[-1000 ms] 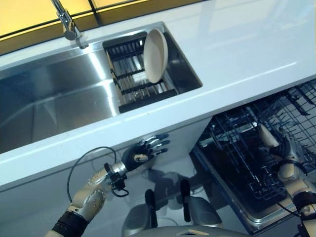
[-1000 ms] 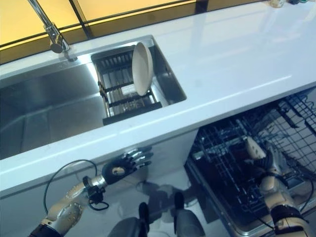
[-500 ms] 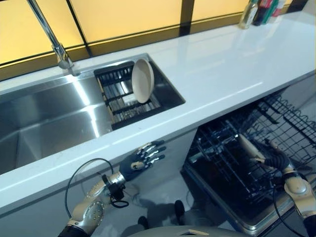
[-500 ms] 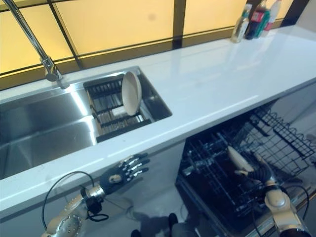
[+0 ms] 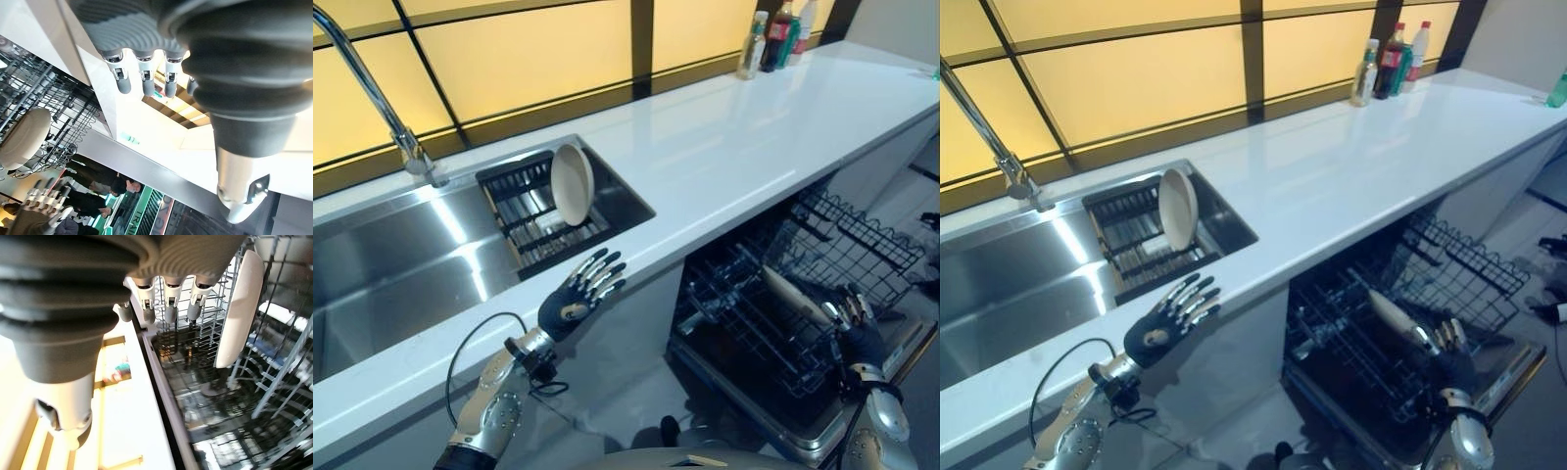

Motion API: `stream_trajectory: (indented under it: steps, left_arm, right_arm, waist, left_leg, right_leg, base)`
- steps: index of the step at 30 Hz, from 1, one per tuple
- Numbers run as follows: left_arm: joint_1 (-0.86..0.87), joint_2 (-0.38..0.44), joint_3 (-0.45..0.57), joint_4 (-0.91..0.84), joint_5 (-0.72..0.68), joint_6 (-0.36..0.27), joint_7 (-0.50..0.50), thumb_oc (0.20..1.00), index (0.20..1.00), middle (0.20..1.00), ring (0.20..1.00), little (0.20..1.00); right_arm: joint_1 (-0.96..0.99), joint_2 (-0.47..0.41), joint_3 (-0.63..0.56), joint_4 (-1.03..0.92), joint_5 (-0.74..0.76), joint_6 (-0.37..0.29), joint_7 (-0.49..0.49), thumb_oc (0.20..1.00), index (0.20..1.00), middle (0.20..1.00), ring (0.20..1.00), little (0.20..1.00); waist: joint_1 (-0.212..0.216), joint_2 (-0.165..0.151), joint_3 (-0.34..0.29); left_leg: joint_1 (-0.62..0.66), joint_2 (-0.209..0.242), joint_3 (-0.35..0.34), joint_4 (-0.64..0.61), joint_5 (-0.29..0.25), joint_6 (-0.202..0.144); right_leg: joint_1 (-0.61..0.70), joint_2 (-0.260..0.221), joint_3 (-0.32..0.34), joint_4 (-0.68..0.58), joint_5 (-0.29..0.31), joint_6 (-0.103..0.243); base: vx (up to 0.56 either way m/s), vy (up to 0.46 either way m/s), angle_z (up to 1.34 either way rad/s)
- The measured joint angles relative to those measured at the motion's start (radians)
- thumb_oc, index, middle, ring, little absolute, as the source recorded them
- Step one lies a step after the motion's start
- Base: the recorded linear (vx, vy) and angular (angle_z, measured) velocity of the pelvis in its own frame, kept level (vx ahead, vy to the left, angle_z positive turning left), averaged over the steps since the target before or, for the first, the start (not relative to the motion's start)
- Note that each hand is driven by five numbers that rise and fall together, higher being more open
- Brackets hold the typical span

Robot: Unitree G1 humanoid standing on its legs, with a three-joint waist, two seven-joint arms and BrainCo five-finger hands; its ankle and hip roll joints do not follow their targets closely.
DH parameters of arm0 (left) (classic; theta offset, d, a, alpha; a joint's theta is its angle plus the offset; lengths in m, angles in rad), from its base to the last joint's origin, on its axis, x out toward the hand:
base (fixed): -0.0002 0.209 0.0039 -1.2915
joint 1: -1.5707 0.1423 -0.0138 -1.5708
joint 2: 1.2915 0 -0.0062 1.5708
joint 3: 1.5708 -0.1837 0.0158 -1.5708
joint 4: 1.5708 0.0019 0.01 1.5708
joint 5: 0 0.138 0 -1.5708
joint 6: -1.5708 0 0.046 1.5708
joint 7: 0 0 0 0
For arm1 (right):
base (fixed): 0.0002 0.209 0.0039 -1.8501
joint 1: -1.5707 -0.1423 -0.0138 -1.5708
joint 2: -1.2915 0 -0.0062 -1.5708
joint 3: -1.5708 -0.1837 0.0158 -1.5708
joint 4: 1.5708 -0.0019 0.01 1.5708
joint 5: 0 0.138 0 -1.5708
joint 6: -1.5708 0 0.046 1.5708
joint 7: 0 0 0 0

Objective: Pick up plates and place into dishwasher.

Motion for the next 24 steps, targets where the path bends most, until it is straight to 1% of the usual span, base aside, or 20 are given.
stream_trajectory:
  steps: [2, 4, 7, 9, 10, 11, 14, 19, 21, 24]
  left_arm:
    - [-0.035, 0.011, -0.063, -0.009, 0.042, 0.001, 0.012, 1.000, 1.000, 1.000, 1.000, 1.000]
    - [-0.086, 0.034, -0.171, -0.052, 0.097, 0.001, 0.026, 1.000, 1.000, 1.000, 1.000, 1.000]
    - [-0.181, 0.035, -0.312, -0.102, 0.181, -0.005, 0.052, 1.000, 1.000, 1.000, 1.000, 1.000]
    - [-0.253, 0.016, -0.350, -0.123, 0.203, -0.017, 0.097, 1.000, 1.000, 1.000, 1.000, 1.000]
    - [-0.287, 0.006, -0.351, -0.134, 0.205, -0.028, 0.125, 1.000, 1.000, 1.000, 1.000, 1.000]
    - [-0.321, 0.003, -0.347, -0.147, 0.218, -0.055, 0.159, 1.000, 1.000, 1.000, 1.000, 1.000]
    - [-0.380, 0.008, -0.286, -0.177, 0.327, -0.124, 0.267, 1.000, 1.000, 1.000, 1.000, 1.000]
    - [-0.474, 0.042, -0.143, -0.194, 0.530, -0.165, 0.471, 1.000, 1.000, 1.000, 1.000, 1.000]
    - [-0.489, 0.054, -0.093, -0.194, 0.584, -0.172, 0.532, 1.000, 1.000, 1.000, 1.000, 1.000]
    - [-0.492, 0.085, -0.040, -0.191, 0.688, -0.206, 0.619, 1.000, 1.000, 1.000, 1.000, 1.000]
  right_arm:
    - [-0.001, 0.004, 0.005, -0.015, 0.039, -0.029, -0.008, 1.000, 1.000, 1.000, 1.000, 1.000]
    - [-0.022, 0.005, 0.035, -0.016, 0.059, -0.056, -0.034, 1.000, 1.000, 1.000, 1.000, 1.000]
    - [-0.087, 0.007, 0.098, -0.023, 0.087, -0.074, -0.056, 1.000, 1.000, 1.000, 1.000, 1.000]
    - [-0.105, 0.011, 0.120, -0.051, 0.116, -0.087, -0.064, 1.000, 1.000, 1.000, 1.000, 1.000]
    - [-0.108, 0.017, 0.126, -0.079, 0.124, -0.094, -0.064, 1.000, 1.000, 1.000, 1.000, 1.000]
    - [-0.108, 0.023, 0.134, -0.113, 0.135, -0.099, -0.062, 1.000, 1.000, 1.000, 1.000, 1.000]
    - [-0.107, 0.033, 0.140, -0.197, 0.172, -0.100, -0.050, 1.000, 1.000, 1.000, 1.000, 1.000]
    - [-0.091, 0.034, 0.139, -0.331, 0.291, -0.086, 0.030, 1.000, 1.000, 1.000, 1.000, 1.000]
    - [-0.092, 0.033, 0.138, -0.367, 0.309, -0.069, 0.056, 1.000, 1.000, 1.000, 1.000, 1.000]
    - [-0.092, 0.029, 0.147, -0.390, 0.308, -0.035, 0.082, 1.000, 1.000, 1.000, 1.000, 1.000]
  waist:
    - [-0.003, 0.002, -0.002]
    - [-0.013, 0.001, -0.003]
    - [-0.027, 0.007, -0.007]
    - [-0.030, 0.011, -0.009]
    - [-0.032, 0.012, -0.009]
    - [-0.044, 0.013, -0.010]
    - [-0.055, 0.018, -0.014]
    - [-0.056, 0.026, -0.018]
    - [-0.055, 0.030, -0.024]
    - [-0.051, 0.032, -0.028]
  left_leg:
    - [0.000, -0.002, 0.001, -0.004, 0.001, 0.002]
    - [0.000, -0.005, 0.001, -0.008, 0.002, 0.003]
    - [0.005, -0.008, 0.003, -0.016, 0.005, 0.007]
    - [0.015, -0.010, 0.005, -0.019, 0.006, 0.007]
    - [0.016, -0.010, 0.005, -0.019, 0.006, 0.008]
    - [0.016, -0.010, 0.005, -0.020, 0.006, 0.008]
    - [0.017, -0.010, 0.006, -0.024, 0.006, 0.008]
    - [0.018, -0.010, 0.006, -0.030, 0.006, 0.008]
    - [0.018, -0.010, 0.004, -0.031, 0.006, 0.008]
    - [0.019, -0.010, 0.001, -0.033, 0.008, 0.008]
  right_leg:
    - [-0.001, -0.003, 0.001, 0.000, -0.001, 0.003]
    - [-0.003, -0.005, 0.001, 0.000, -0.001, 0.005]
    - [-0.006, -0.007, 0.002, 0.000, -0.002, 0.008]
    - [-0.003, -0.006, 0.004, 0.002, -0.003, 0.010]
    - [-0.003, -0.006, 0.005, 0.002, -0.003, 0.010]
    - [-0.002, -0.006, 0.005, 0.003, -0.003, 0.010]
    - [0.001, -0.006, 0.008, 0.003, -0.004, 0.011]
    - [0.002, -0.006, 0.007, 0.004, -0.005, 0.012]
    - [0.002, -0.007, 0.001, 0.004, -0.006, 0.012]
    - [0.003, -0.008, -0.002, 0.004, -0.006, 0.012]
  base:
    - [-0.07, 0.063, 0.00]
    - [-0.05, 0.063, 0.02]
    - [-0.03, 0.041, -0.02]
    - [-0.02, 0.038, -0.03]
    - [0.00, 0.000, 0.00]
    - [0.00, 0.000, 0.00]
    - [-0.01, 0.001, -0.01]
    - [0.00, 0.000, 0.00]
    - [0.00, -0.001, 0.04]
    - [-0.01, 0.003, 0.02]
